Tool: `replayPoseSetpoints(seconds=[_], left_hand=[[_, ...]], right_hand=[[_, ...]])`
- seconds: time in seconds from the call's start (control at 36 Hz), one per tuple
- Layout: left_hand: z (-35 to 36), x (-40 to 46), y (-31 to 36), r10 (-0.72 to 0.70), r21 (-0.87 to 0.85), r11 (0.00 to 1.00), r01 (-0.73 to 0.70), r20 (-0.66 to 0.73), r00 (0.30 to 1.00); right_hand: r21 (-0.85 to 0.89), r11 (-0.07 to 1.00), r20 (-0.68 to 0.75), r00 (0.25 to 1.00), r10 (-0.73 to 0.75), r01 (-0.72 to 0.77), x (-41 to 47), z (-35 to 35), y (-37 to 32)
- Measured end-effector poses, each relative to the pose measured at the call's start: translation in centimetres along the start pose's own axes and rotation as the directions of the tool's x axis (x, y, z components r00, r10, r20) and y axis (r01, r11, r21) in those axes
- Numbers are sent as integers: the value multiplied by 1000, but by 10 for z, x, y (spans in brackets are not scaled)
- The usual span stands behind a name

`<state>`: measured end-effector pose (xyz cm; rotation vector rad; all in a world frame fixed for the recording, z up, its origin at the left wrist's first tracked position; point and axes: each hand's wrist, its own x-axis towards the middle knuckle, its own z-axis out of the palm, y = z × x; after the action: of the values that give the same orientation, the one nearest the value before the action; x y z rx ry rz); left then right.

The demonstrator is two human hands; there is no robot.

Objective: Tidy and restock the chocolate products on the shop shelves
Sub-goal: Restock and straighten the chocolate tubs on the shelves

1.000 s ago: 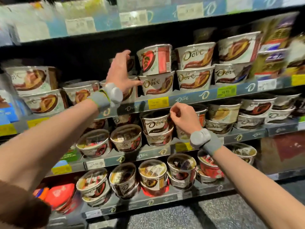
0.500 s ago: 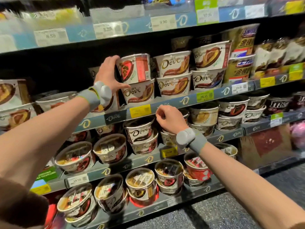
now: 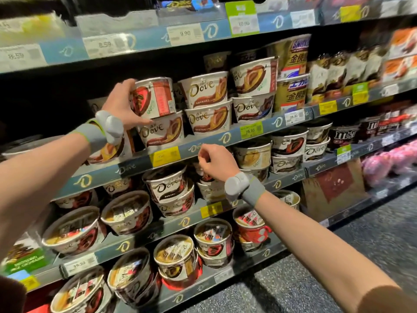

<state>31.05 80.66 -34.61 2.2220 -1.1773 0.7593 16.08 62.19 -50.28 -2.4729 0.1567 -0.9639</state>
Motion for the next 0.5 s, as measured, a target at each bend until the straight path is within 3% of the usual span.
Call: replayPoseSetpoints(seconds=[0.11,0.28,0.5], left_hand=[[4,-3,1,-10,106,994,12,-20,1000],[7,-10,7,2,73,997,8,-138,990],[3,-21,21,128,91,990,-107,-266,955]], right_hand=[[-18,1000,-1,1000,-2,2,1,-2,2],[-52,998,7,1000,21,-20,1,-9,12],[-93,995,53,999,-11,16,9,-13,11]])
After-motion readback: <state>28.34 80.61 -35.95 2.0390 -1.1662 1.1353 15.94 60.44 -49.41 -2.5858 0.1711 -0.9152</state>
